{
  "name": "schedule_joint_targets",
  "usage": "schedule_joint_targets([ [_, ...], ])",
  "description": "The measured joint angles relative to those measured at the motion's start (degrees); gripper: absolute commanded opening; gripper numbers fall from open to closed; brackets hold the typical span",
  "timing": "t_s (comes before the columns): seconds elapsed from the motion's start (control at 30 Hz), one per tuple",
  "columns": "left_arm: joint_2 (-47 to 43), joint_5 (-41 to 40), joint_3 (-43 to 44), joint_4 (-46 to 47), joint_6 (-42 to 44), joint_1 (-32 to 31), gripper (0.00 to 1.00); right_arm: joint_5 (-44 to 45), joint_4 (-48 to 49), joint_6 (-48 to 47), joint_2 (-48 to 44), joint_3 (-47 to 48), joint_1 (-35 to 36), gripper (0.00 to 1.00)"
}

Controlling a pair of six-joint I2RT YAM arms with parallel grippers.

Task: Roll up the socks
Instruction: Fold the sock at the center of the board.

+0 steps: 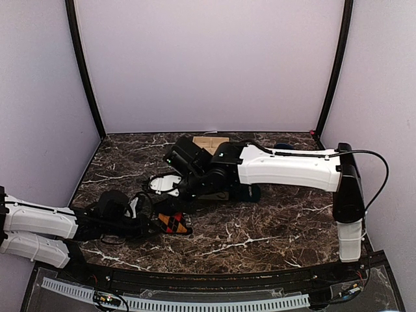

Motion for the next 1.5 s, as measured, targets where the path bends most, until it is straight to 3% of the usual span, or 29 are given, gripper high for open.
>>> schedule_joint_targets([
  [1.5,-0.70,1.53,-1.70,2.25,-1.03,-0.76,0.06,-1.49,7.26,-2.10,11.80,5.11,-5.33,0.00],
])
